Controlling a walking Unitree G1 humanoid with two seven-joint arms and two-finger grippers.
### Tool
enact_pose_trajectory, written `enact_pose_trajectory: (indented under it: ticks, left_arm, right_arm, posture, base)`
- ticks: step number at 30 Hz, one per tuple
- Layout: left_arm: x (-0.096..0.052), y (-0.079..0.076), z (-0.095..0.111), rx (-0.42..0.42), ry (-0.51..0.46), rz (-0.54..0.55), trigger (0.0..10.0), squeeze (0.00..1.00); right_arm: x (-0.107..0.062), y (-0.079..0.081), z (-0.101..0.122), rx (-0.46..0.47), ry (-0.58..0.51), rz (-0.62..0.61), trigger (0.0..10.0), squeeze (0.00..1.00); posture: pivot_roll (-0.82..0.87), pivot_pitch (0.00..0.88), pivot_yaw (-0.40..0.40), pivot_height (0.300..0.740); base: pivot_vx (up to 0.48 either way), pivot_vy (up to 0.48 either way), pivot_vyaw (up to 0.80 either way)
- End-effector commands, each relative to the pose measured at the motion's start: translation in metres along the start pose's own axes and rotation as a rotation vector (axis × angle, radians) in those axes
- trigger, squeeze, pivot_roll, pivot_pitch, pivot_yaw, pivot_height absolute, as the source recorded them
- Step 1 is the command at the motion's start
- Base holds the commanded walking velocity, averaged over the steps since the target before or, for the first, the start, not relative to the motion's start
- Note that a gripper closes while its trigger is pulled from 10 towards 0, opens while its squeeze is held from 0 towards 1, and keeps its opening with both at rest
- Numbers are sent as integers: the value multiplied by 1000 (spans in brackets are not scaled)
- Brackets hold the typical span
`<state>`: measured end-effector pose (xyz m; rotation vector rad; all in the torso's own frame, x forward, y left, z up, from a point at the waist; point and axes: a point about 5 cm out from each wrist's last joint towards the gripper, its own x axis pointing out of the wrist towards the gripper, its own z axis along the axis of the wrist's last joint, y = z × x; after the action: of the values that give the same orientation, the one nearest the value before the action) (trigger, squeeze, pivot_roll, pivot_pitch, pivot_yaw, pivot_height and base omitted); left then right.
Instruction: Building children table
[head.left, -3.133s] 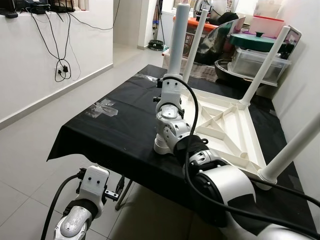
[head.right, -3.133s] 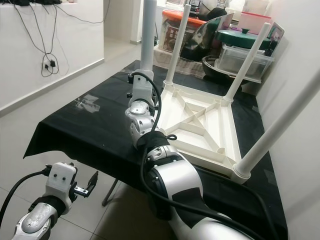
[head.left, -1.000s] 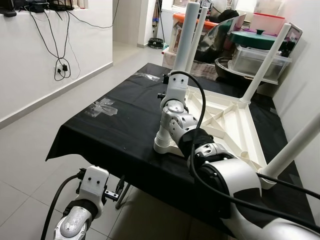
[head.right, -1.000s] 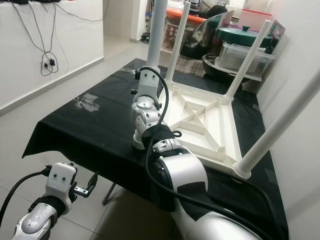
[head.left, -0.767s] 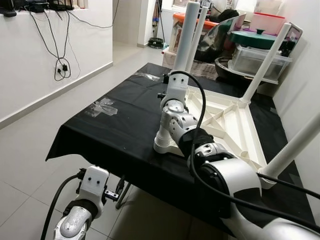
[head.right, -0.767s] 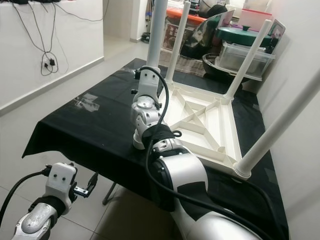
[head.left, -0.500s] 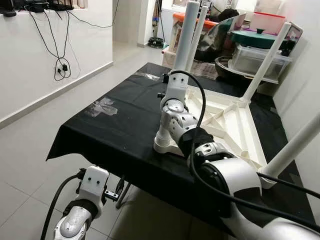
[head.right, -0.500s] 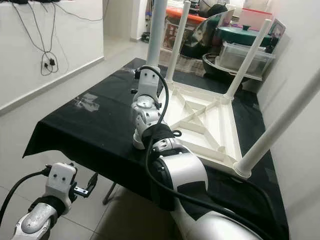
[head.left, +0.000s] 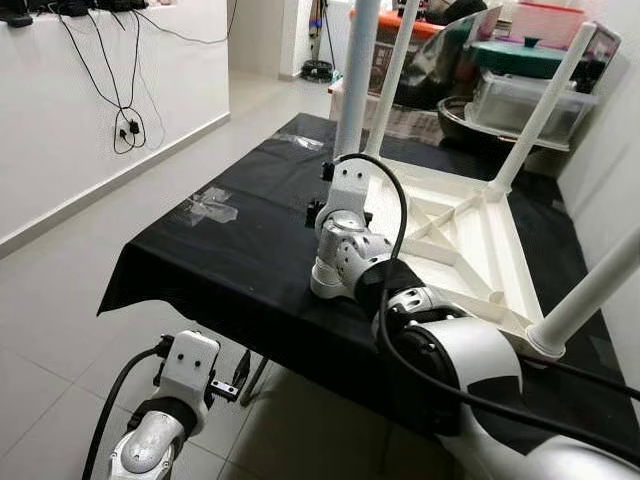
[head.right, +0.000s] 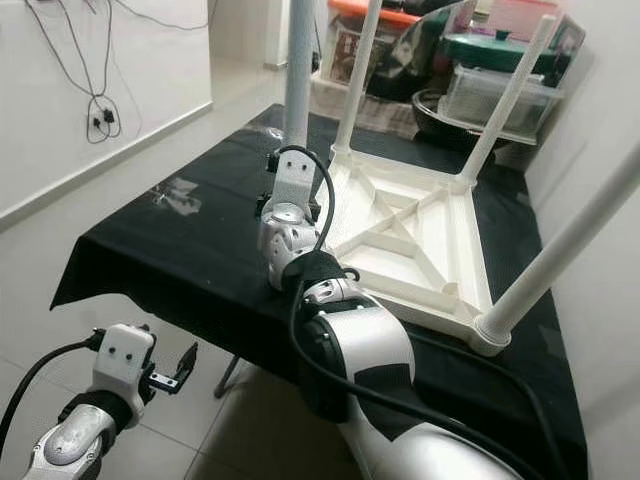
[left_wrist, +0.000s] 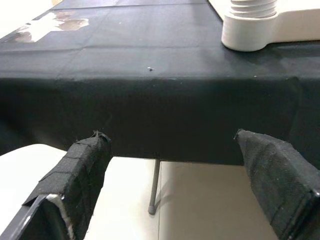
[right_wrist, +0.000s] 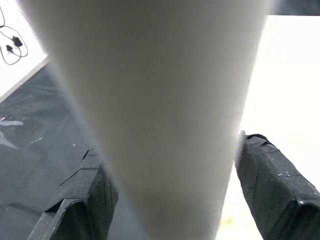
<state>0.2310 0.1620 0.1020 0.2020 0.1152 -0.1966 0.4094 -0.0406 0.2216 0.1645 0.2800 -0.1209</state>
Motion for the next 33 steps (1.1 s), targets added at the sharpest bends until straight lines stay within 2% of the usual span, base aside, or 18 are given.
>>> enact_pose_trajectory:
  ticks: [1,22,33]
  left_arm:
    - [0,-1,-2,8,10,-14,10000,0]
    - [0,-2,-2,13,10,-24,10000,0]
    - [0,-2,-2,11,12,-23,10000,0]
  right_arm:
    - [1,-3,4,17,2,-6,10000,0]
    - [-4,7,32,54,-92,60,10000,0]
    - [-4,5,38,29,-126,93,10000,0]
  posture:
    - [143,0,-139,740]
    - [143,0,-136,740]
    - [145,0,-139,740]
  base:
    - [0,0,0]
    - [0,0,0]
    - [0,0,0]
